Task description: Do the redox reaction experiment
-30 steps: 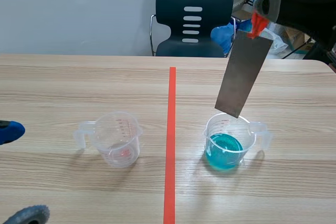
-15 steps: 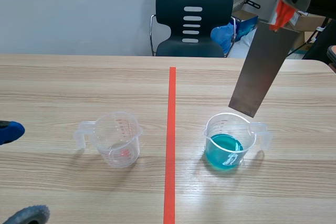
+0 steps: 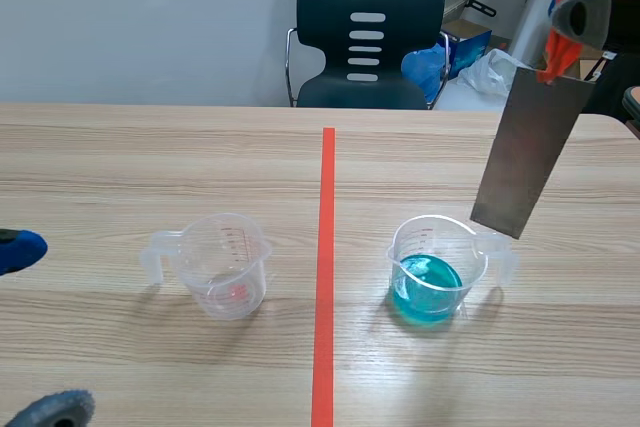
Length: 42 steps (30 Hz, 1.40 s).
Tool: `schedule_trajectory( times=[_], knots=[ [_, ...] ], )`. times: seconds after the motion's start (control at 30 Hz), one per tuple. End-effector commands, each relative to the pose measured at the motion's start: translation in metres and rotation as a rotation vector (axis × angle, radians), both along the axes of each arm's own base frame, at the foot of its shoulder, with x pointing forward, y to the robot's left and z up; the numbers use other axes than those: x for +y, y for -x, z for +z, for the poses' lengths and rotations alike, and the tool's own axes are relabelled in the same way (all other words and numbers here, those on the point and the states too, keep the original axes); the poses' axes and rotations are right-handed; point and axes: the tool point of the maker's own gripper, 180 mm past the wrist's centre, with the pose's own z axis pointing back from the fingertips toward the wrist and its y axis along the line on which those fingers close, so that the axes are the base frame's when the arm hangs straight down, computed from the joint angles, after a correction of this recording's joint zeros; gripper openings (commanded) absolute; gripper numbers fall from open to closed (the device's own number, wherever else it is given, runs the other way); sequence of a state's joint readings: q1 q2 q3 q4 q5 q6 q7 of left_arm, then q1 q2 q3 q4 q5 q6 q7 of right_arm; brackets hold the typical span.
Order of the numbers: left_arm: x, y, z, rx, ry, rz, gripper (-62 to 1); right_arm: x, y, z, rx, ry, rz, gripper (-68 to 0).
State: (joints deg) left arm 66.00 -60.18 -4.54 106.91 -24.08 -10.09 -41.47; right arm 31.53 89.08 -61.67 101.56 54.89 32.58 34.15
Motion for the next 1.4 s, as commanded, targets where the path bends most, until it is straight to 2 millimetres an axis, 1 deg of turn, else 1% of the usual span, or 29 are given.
schedule_trajectory(
  times=[0.0, 0.2, 0.47, 0.8, 1.17, 1.37],
  knots=[
    [-0.005, 0.000, 0.009, -0.016, 0.041, 0.000, 1.4, -0.003, -0.002, 0.010, -0.023, -0.015, -0.010, -66.7],
    [-0.005, 0.000, 0.009, -0.015, 0.041, -0.001, 1.4, -0.001, -0.002, 0.011, -0.024, -0.025, -0.005, -66.7],
    [-0.005, 0.000, 0.009, -0.015, 0.041, 0.000, 1.4, 0.013, 0.003, 0.004, 0.018, -0.045, 0.049, -66.7],
    [-0.005, 0.001, 0.009, -0.010, 0.045, -0.006, 1.4, 0.028, 0.005, -0.001, 0.036, -0.074, 0.085, -66.7],
    [-0.006, 0.002, 0.010, -0.002, 0.052, -0.016, 1.4, 0.029, 0.001, -0.004, 0.028, -0.061, 0.067, -66.7],
    [-0.007, 0.002, 0.010, -0.002, 0.052, -0.016, 1.4, 0.034, -0.001, -0.011, 0.042, -0.047, 0.069, -66.7]
  ],
)
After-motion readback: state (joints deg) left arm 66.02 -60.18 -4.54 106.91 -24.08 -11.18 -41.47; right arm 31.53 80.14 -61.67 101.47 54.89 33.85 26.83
